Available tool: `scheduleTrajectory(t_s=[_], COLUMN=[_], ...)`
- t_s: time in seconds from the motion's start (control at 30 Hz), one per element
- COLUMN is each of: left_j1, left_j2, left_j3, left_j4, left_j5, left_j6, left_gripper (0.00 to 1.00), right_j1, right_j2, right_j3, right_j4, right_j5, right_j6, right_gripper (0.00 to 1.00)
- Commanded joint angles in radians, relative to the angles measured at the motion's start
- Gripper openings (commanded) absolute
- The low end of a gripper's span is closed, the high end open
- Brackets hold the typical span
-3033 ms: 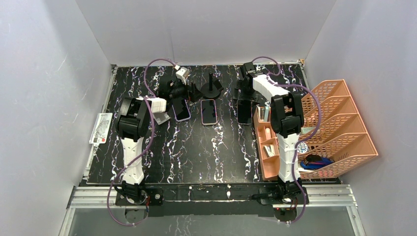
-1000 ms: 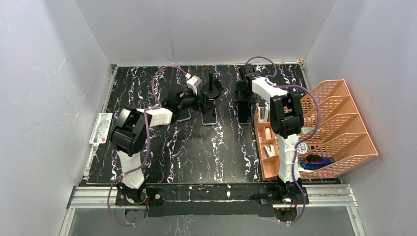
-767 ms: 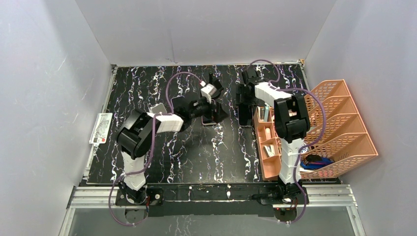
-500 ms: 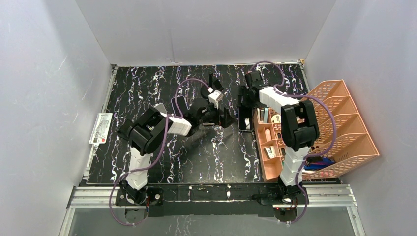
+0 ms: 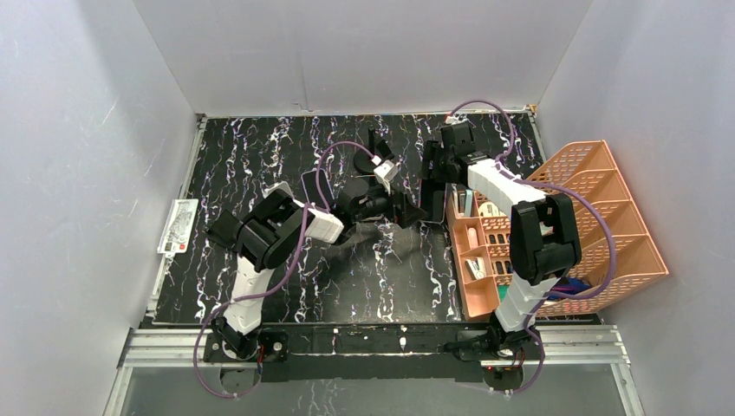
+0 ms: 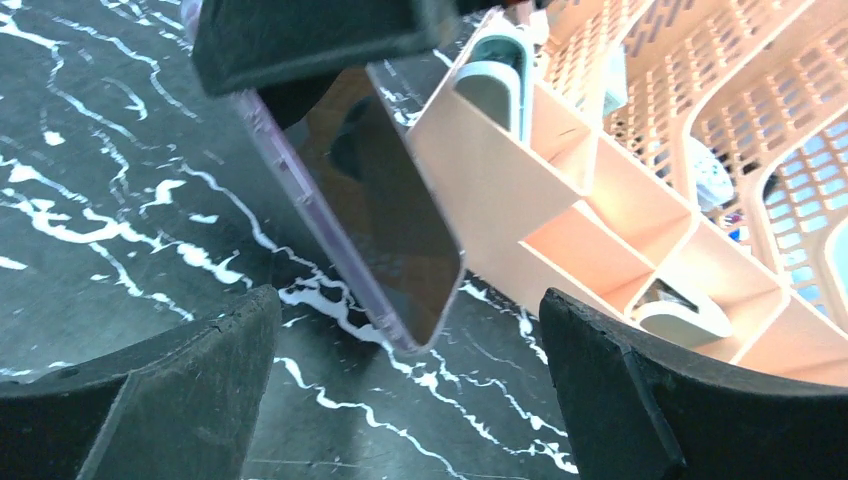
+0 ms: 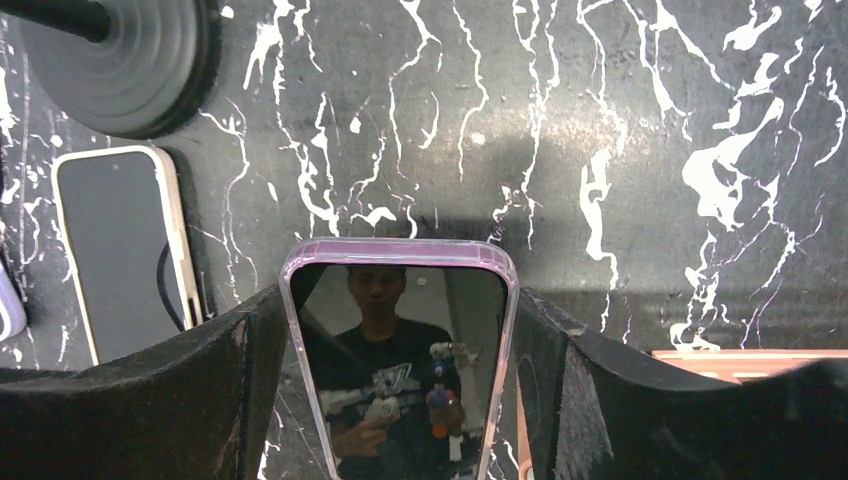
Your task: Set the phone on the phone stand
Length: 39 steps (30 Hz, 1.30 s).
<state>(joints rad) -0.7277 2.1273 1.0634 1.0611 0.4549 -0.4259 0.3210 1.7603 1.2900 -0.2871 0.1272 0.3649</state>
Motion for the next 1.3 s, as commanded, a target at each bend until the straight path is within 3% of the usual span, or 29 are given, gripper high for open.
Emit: scheduleTrajectory(t_s=[0.0, 0.6, 0.87, 0.93, 1.03, 1.07, 1.13, 1.17, 1.27], left_j1=[-0.005, -0.005, -0.005, -0.006, -0.005, -0.005, -0.005, -0.004, 0.0], left_j2=[-0.006, 0.081, 0.106, 0.11, 0.12, 0.125, 0.127, 0.123, 0.102], left_j3=[-0.021, 0.021, 0.08, 0.09, 0.099, 0.101, 0.095, 0.088, 0.053], left_j4=[0.118, 0.117, 0.118, 0.118, 0.117, 0.118, 0.117, 0.118, 0.118], left_j5=[0.082, 0.046, 0.019, 0.01, 0.016, 0.021, 0.025, 0.021, 0.012], left_j6=[-0.039, -0.061, -0.085, -0.089, -0.098, -0.103, -0.106, -0.105, -0.086], left_gripper=[0.98, 0.98, 0.93, 0.85, 0.56, 0.44, 0.08, 0.0, 0.0], right_j1=[-0.001, 0.012, 0.044, 0.046, 0.046, 0.046, 0.047, 0.047, 0.046], right_j2=[-0.036, -0.13, -0.133, -0.143, -0.162, -0.167, -0.18, -0.185, -0.198], right_j3=[-0.019, 0.006, -0.009, -0.019, -0.029, -0.032, -0.036, -0.039, -0.038], right_j4=[0.066, 0.075, 0.109, 0.121, 0.133, 0.135, 0.138, 0.138, 0.133], right_j5=[0.003, -0.092, -0.135, -0.165, -0.185, -0.187, -0.183, -0.178, -0.165], right_j6=[0.006, 0.04, 0.048, 0.051, 0.052, 0.052, 0.047, 0.044, 0.036], right_gripper=[0.5, 0.5, 0.5, 0.5, 0.5, 0.5, 0.5, 0.5, 0.51])
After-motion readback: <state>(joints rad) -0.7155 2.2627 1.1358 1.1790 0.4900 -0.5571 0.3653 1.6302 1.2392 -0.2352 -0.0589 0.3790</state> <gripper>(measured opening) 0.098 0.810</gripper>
